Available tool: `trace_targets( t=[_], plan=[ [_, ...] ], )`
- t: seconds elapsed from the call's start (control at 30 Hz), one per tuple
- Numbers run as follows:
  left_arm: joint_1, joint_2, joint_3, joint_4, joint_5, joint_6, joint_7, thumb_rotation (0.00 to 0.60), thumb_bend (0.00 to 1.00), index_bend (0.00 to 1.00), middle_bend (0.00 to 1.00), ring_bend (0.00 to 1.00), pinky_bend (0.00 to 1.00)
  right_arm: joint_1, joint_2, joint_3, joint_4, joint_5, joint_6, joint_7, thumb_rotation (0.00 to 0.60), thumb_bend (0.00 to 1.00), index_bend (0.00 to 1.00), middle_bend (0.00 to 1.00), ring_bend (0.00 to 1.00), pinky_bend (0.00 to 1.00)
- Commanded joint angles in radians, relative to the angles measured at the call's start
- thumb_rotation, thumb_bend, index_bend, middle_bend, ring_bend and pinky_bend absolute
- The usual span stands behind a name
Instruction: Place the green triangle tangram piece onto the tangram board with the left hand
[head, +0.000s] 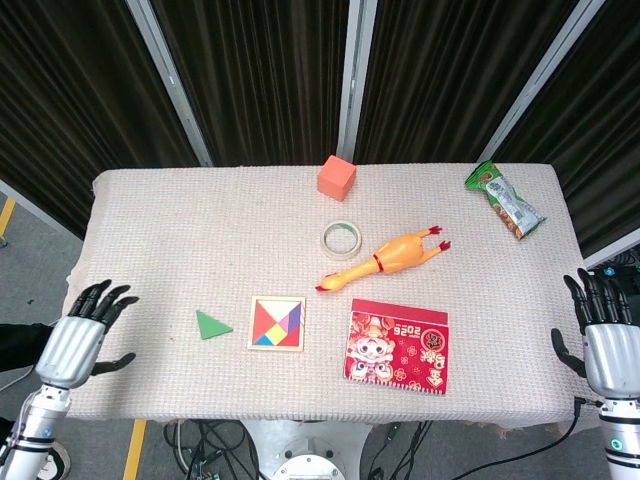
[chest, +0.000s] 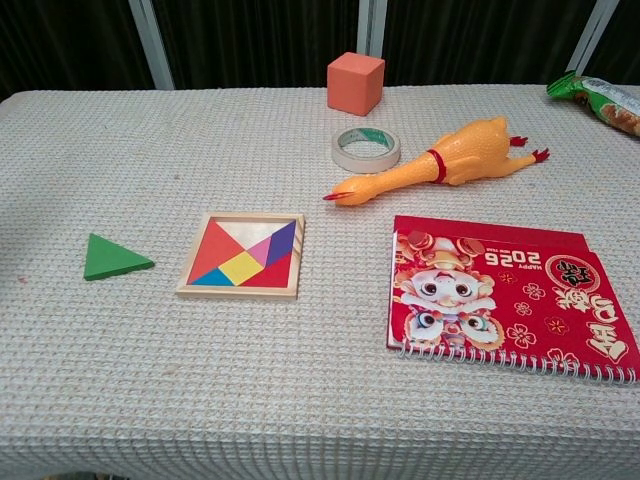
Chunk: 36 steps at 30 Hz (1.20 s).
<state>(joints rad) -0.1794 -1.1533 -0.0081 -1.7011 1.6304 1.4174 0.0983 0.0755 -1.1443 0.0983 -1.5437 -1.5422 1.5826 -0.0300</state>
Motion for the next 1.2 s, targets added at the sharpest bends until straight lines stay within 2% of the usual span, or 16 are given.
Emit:
trace_targets(
  t=[0.03, 0.47, 0.67, 0.93, 1.2],
  plan=[
    [-0.016, -0.021, 0.001, 0.002, 0.005, -0.018, 0.012, 0.600, 0.04, 0.20, 0.13, 0.01, 0.11, 0.000, 0.001, 0.001, -0.003, -0.003, 0.004, -0.001, 0.600, 0.32, 0.00, 0.00, 0.00, 0.00],
    [-0.124, -0.066, 0.000, 0.034, -0.053, -0.219, 0.081, 0.600, 0.06, 0.20, 0.13, 0.01, 0.10, -0.001, 0.022, 0.005, -0.020, -0.008, 0.007, -0.022, 0.600, 0.33, 0.00, 0.00, 0.00, 0.00],
    [-0.216, -0.057, -0.006, 0.078, -0.026, -0.328, 0.090, 0.600, 0.06, 0.20, 0.13, 0.01, 0.10, 0.001, 0.027, 0.005, -0.030, -0.001, -0.003, -0.036, 0.600, 0.34, 0.00, 0.00, 0.00, 0.00],
    [-0.309, -0.121, -0.010, 0.222, 0.035, -0.371, -0.031, 0.600, 0.09, 0.21, 0.13, 0.01, 0.10, 0.007, 0.019, 0.009, -0.039, 0.001, -0.008, -0.056, 0.600, 0.34, 0.00, 0.00, 0.00, 0.00],
    [-0.356, -0.172, 0.011, 0.312, 0.041, -0.411, -0.080, 0.600, 0.09, 0.21, 0.12, 0.00, 0.10, 0.013, 0.019, 0.009, -0.047, 0.013, -0.028, -0.068, 0.600, 0.34, 0.00, 0.00, 0.00, 0.00]
  ],
)
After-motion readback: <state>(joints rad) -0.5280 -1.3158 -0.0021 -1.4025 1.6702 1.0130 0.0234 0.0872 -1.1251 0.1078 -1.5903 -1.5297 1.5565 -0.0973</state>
